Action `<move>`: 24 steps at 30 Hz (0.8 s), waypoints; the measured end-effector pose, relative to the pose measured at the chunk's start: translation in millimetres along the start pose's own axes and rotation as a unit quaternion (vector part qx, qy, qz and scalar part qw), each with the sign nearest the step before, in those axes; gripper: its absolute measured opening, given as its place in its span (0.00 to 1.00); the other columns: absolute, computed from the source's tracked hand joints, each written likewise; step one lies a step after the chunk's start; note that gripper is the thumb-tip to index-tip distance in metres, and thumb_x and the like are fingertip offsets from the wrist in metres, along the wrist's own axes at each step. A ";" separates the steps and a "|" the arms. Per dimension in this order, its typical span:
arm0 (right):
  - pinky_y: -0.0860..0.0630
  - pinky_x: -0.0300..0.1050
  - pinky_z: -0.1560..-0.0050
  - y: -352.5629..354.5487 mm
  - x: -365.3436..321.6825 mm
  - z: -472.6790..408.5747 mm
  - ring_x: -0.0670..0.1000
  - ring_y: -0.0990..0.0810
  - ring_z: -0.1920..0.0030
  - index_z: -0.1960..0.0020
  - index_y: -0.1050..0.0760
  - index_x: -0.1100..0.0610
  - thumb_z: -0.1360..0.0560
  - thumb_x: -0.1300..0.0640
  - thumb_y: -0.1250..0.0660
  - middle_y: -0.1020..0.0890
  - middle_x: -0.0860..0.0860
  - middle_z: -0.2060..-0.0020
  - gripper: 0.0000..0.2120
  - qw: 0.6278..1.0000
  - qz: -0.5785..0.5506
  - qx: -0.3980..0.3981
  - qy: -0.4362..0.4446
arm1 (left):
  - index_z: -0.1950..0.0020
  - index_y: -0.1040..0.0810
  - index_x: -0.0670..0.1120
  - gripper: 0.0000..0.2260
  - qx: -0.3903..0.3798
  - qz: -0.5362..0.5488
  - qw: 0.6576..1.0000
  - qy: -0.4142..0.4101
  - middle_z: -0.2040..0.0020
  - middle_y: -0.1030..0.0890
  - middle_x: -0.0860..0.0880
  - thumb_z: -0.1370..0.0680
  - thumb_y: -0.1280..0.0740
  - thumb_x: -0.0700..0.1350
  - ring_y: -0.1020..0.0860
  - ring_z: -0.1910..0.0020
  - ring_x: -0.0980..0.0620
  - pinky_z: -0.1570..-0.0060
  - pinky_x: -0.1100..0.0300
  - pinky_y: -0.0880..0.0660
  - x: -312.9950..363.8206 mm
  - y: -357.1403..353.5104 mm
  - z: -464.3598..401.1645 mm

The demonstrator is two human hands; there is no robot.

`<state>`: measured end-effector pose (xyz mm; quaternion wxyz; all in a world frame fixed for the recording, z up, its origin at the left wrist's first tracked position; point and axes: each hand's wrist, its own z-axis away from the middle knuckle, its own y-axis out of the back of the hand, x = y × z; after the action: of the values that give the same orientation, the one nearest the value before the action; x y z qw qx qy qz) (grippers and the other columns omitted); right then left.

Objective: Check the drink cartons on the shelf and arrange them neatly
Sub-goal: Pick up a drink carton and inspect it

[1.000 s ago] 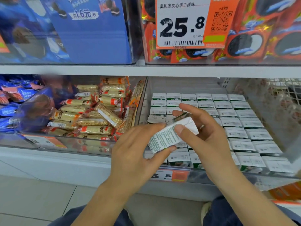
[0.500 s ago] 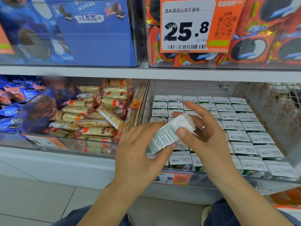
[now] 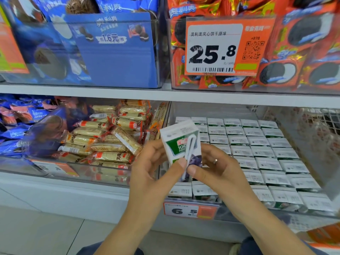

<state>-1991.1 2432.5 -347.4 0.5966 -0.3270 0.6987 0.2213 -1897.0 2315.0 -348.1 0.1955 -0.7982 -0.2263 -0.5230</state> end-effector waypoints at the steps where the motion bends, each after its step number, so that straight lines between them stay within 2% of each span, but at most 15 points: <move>1: 0.22 0.37 0.57 0.5 0.1 -0.1 0.47 0.17 0.52 0.46 0.21 0.51 0.35 0.58 0.23 0.15 0.48 0.53 0.18 1.000 0.008 0.001 0.001 | 0.44 0.20 0.55 0.16 -0.004 -0.011 1.000 0.000 0.46 0.16 0.52 0.31 0.29 0.51 0.19 0.45 0.51 0.47 0.57 0.22 0.5 0.7 -0.3; 3: 0.22 0.37 0.56 1.2 0.3 0.4 0.48 0.17 0.52 0.47 0.21 0.53 0.35 0.59 0.25 0.15 0.48 0.53 0.17 1.000 0.012 0.006 0.009 | 0.41 0.21 0.51 0.18 -0.011 -0.027 1.000 0.007 0.45 0.17 0.52 0.30 0.29 0.52 0.19 0.45 0.50 0.45 0.52 0.23 1.3 2.9 -2.3; 5: 0.22 0.38 0.56 3.3 0.5 1.0 0.47 0.17 0.54 0.47 0.22 0.54 0.35 0.58 0.27 0.15 0.48 0.54 0.16 0.999 0.016 0.027 0.023 | 0.40 0.21 0.52 0.19 -0.022 -0.034 0.999 0.015 0.45 0.17 0.51 0.30 0.30 0.53 0.19 0.45 0.48 0.46 0.49 0.23 1.4 5.7 -5.0; 9: 0.23 0.37 0.56 7.6 -1.5 2.4 0.45 0.18 0.55 0.52 0.22 0.43 0.37 0.55 0.26 0.17 0.44 0.55 0.16 0.990 0.084 0.093 0.063 | 0.40 0.20 0.57 0.20 0.005 -0.010 0.999 0.042 0.52 0.16 0.49 0.32 0.30 0.56 0.18 0.54 0.52 0.56 0.61 0.22 2.2 10.1 -8.9; 11: 0.23 0.38 0.53 9.3 -2.3 4.1 0.46 0.20 0.52 0.51 0.24 0.39 0.37 0.53 0.25 0.19 0.43 0.53 0.17 0.977 0.151 0.115 0.097 | 0.43 0.18 0.58 0.18 0.008 0.036 0.997 0.069 0.53 0.15 0.48 0.32 0.32 0.58 0.18 0.59 0.52 0.63 0.62 0.22 3.9 11.3 -10.9; 13: 0.25 0.38 0.51 10.3 -1.8 5.7 0.47 0.22 0.49 0.50 0.24 0.42 0.36 0.52 0.25 0.22 0.42 0.53 0.17 0.959 0.211 0.119 0.146 | 0.47 0.16 0.59 0.16 -0.003 0.055 0.994 0.091 0.53 0.15 0.49 0.32 0.32 0.61 0.18 0.58 0.53 0.63 0.62 0.22 5.5 11.5 -13.0; 15: 0.26 0.35 0.50 10.8 0.3 6.7 0.46 0.23 0.47 0.48 0.24 0.44 0.36 0.53 0.24 0.24 0.42 0.52 0.18 0.946 0.241 0.118 0.182 | 0.48 0.16 0.56 0.18 -0.013 0.048 0.994 0.101 0.52 0.15 0.49 0.34 0.30 0.62 0.17 0.54 0.52 0.59 0.63 0.21 5.2 11.4 -13.4; 19: 0.25 0.38 0.47 9.5 0.6 6.4 0.45 0.23 0.46 0.47 0.24 0.41 0.37 0.54 0.24 0.23 0.43 0.50 0.21 0.945 0.238 0.123 0.188 | 0.45 0.18 0.47 0.22 -0.014 0.060 0.990 0.130 0.51 0.15 0.46 0.34 0.30 0.57 0.17 0.50 0.50 0.56 0.62 0.20 2.1 12.1 -13.4; 21: 0.25 0.38 0.46 8.8 0.3 6.1 0.46 0.23 0.44 0.46 0.24 0.41 0.37 0.51 0.24 0.22 0.42 0.49 0.21 0.953 0.215 0.118 0.176 | 0.48 0.16 0.48 0.19 -0.009 0.077 0.988 0.133 0.51 0.15 0.46 0.34 0.30 0.56 0.17 0.50 0.50 0.56 0.62 0.20 1.8 11.4 -14.4; 24: 0.25 0.34 0.46 7.8 -0.5 5.7 0.44 0.23 0.42 0.42 0.26 0.41 0.39 0.50 0.23 0.21 0.39 0.46 0.27 0.972 0.155 0.112 0.139 | 0.50 0.15 0.53 0.16 -0.007 0.093 0.987 0.130 0.51 0.15 0.46 0.34 0.30 0.56 0.16 0.51 0.49 0.58 0.63 0.21 3.7 10.0 -14.8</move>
<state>-1992.8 2442.0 -348.6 0.4847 -0.1728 0.8375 0.1838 -1901.1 2299.2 -339.9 0.2655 -0.7419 -0.1205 -0.6037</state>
